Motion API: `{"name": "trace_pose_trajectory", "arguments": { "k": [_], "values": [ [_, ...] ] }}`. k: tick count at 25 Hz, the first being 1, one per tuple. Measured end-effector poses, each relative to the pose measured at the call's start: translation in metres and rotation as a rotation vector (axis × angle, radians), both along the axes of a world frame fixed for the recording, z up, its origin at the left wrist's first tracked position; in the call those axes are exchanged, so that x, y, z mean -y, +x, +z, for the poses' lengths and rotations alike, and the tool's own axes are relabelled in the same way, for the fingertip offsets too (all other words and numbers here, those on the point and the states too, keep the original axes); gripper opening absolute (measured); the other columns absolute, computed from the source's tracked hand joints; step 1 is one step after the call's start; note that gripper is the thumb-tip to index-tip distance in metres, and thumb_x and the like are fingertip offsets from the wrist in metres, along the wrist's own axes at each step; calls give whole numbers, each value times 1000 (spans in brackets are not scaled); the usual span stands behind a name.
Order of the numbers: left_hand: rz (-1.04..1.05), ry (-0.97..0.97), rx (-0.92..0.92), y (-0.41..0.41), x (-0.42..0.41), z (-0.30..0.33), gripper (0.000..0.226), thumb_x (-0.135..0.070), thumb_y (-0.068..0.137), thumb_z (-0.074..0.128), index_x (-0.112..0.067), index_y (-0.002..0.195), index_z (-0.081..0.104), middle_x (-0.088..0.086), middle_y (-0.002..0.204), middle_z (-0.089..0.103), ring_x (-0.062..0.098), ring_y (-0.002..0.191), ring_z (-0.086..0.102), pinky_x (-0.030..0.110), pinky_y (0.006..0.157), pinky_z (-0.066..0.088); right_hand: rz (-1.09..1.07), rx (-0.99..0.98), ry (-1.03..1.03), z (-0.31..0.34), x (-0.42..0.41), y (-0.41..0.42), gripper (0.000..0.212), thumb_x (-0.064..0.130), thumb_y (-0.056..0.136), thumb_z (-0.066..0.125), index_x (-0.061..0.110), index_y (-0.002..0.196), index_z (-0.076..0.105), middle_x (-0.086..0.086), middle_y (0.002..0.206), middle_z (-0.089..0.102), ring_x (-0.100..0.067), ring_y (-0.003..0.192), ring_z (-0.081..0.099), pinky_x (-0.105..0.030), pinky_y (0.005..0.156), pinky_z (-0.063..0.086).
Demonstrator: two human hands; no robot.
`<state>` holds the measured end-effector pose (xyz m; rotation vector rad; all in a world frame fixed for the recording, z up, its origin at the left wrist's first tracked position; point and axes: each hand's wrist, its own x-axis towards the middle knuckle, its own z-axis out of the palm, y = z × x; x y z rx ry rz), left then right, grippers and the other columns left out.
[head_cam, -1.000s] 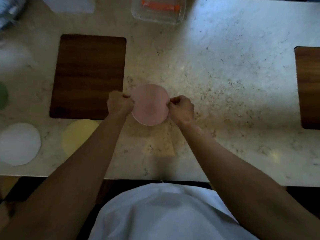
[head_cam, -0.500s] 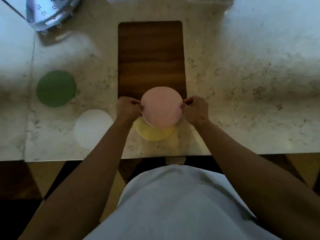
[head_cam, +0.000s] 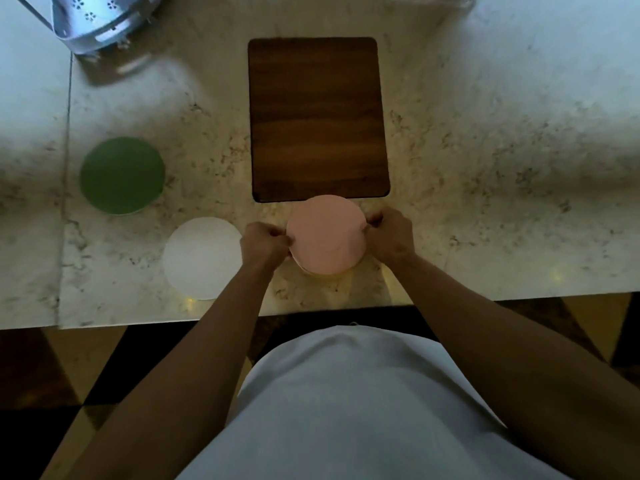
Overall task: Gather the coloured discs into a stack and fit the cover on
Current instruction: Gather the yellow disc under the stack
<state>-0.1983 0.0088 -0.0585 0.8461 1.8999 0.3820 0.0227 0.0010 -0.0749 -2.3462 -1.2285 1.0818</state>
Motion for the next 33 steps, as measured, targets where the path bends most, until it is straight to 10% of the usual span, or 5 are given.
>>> {"name": "trace_pose_trajectory", "arguments": {
  "k": [16,23,33],
  "values": [
    [-60,70,-260,20,12,2,16,-14,84,73,-6,96,78,15,97,78,30,87,72,38,83,56,105,88,-79,3,2,1,16,13,82,61,10,95,68,-9,98,70,-28,92,63,-41,82,54],
    [-123,99,-372,24,10,6,47,-13,81,70,-28,47,42,-9,48,42,6,46,38,27,64,38,153,239,-93,7,1,-6,20,25,88,60,9,93,72,-10,93,70,-29,88,66,-34,76,53],
    [-92,156,-373,31,15,1,16,-11,81,72,-3,68,76,1,55,53,10,46,43,23,60,36,67,192,-34,4,3,-8,17,15,89,59,6,96,72,-12,100,72,-29,91,67,-36,80,52]
  ]
}}
